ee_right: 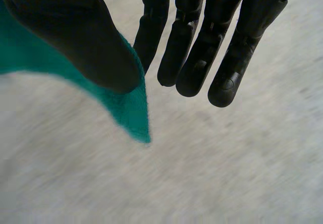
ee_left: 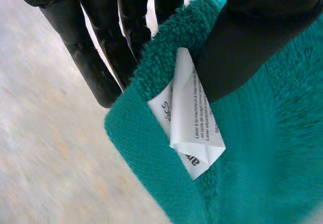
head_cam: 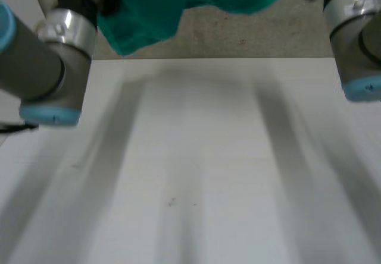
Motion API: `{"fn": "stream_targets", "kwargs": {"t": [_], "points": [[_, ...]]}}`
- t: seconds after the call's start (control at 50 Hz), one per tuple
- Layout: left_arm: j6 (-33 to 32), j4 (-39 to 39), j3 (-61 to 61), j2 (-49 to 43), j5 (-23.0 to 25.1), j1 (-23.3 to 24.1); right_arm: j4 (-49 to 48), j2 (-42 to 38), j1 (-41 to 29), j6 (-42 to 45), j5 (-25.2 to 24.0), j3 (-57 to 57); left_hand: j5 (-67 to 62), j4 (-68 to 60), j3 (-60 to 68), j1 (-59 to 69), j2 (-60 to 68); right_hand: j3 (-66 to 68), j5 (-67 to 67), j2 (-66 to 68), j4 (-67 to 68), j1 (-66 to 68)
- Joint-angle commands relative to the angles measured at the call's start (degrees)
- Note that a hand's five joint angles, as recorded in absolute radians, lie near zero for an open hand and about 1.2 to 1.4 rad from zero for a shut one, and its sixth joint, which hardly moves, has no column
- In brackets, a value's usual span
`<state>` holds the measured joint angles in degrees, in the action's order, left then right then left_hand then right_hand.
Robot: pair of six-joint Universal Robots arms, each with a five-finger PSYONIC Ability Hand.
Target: Fold the towel.
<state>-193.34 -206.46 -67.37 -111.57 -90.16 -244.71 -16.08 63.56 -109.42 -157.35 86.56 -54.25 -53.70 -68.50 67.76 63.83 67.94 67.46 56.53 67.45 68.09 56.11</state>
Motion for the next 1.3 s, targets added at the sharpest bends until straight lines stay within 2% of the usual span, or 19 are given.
{"fn": "stream_targets", "kwargs": {"t": [0.02,0.1,0.18,0.2,0.24,0.28,0.36,0.38,0.4,0.42,0.44,0.52,0.62,0.7,0.84,0.92,0.98,1.1,1.3], "points": [[2.3,2.7,-18.4,0.5,2.4,-0.1,10.6,1.4,0.2,0.9,-3.8,-15.9,-16.3,-11.5,12.2,16.2,12.1,12.5,13.5,12.6,11.9,23.9],[1.6,4.6,-25.6,0.3,2.4,-0.2,12.6,1.2,0.9,1.8,-4.0,-23.1,-12.1,-7.3,8.1,12.0,7.9,12.5,13.5,12.6,11.9,23.9],[1.6,7.9,-30.7,0.6,2.3,-1.0,12.2,1.6,3.5,3.1,-4.3,-27.5,9.2,14.0,-13.2,-9.3,-13.4,12.5,13.5,12.6,11.9,23.9],[1.5,9.7,-32.1,1.1,2.4,-1.5,12.2,1.8,4.0,3.4,-4.3,-27.9,23.2,28.0,-27.3,-23.4,-27.5,12.5,13.5,12.6,11.9,23.9],[1.2,11.9,-32.8,2.3,2.4,-1.7,12.2,2.2,4.9,4.1,-4.3,-28.4,35.3,40.1,-39.3,-35.4,-39.5,12.5,13.5,12.6,11.9,23.9],[1.1,15.1,-33.4,4.8,2.4,-1.9,12.8,2.7,5.5,5.6,-4.2,-28.4,44.5,49.3,-48.6,-44.7,-48.8,12.5,13.5,12.6,11.9,23.9],[1.5,18.9,-33.4,9.0,2.8,-1.8,13.5,3.8,6.1,8.0,-4.1,-28.7,49.9,54.7,-54.0,-50.1,-54.2,12.5,13.5,12.6,11.9,23.9],[1.6,19.3,-33.4,10.0,2.9,-1.8,13.8,3.8,6.2,8.5,-3.9,-28.8,50.1,54.9,-54.2,-50.3,-54.4,4.1,5.0,4.1,3.5,15.5],[1.7,19.6,-33.4,10.8,3.0,-1.8,14.1,3.8,6.3,9.0,-3.9,-29.0,50.1,54.9,-54.2,-50.3,-54.4,-10.6,-9.7,-10.6,-11.3,0.7],[1.8,19.8,-33.4,11.7,2.9,-1.8,15.2,3.9,6.3,9.7,-3.5,-29.2,50.3,55.1,-54.3,-50.4,-54.5,-38.4,-37.5,-38.4,-39.1,-27.1],[1.8,20.0,-33.4,13.1,2.9,-1.8,15.7,4.0,6.3,9.8,-3.2,-29.3,50.3,55.1,-54.3,-50.4,-54.5,-47.7,-46.8,-47.7,-48.3,-36.3],[2.1,20.3,-33.4,15.1,2.6,-1.8,16.3,6.7,6.4,9.3,-2.8,-30.7,49.1,53.9,-53.2,-49.2,-53.4,-54.8,-53.9,-54.8,-55.5,-43.5],[3.2,22.5,-34.0,15.7,2.5,-0.2,15.4,12.1,6.4,9.5,-3.1,-34.7,45.1,49.9,-49.1,-45.2,-49.3,-56.0,-55.1,-56.0,-56.7,-44.7],[4.5,25.5,-34.2,15.2,1.7,2.8,14.8,16.0,6.1,9.7,-3.6,-38.0,45.6,50.4,-49.6,-45.7,-49.8,-55.2,-54.3,-55.2,-55.8,-43.8],[5.1,25.2,-36.6,13.7,-3.6,2.9,14.5,22.7,5.6,10.7,-10.1,-45.9,41.9,46.7,-45.9,-42.0,-46.1,-53.3,-52.4,-53.3,-54.0,-42.0],[4.9,25.0,-37.7,13.0,-5.6,0.7,14.5,23.7,5.5,11.5,-11.2,-48.9,39.9,44.7,-43.9,-40.0,-44.1,-53.3,-52.4,-53.3,-54.0,-42.0],[4.9,25.0,-38.9,11.5,-5.4,-0.8,14.4,23.7,5.5,12.2,-11.2,-49.9,40.2,45.0,-44.3,-40.3,-44.4,-53.3,-52.4,-53.3,-54.0,-42.0],[4.8,24.4,-39.6,8.1,-5.0,-0.9,14.3,22.9,5.2,13.0,-11.2,-50.3,41.5,46.3,-45.6,-41.7,-45.8,-52.5,-51.6,-52.5,-53.1,-41.1],[4.6,19.1,-39.2,2.4,-5.0,-0.9,12.4,22.2,5.2,13.0,-11.3,-51.6,40.2,45.0,-44.3,-40.3,-44.4,-51.5,-50.6,-51.5,-52.1,-40.1]]}}
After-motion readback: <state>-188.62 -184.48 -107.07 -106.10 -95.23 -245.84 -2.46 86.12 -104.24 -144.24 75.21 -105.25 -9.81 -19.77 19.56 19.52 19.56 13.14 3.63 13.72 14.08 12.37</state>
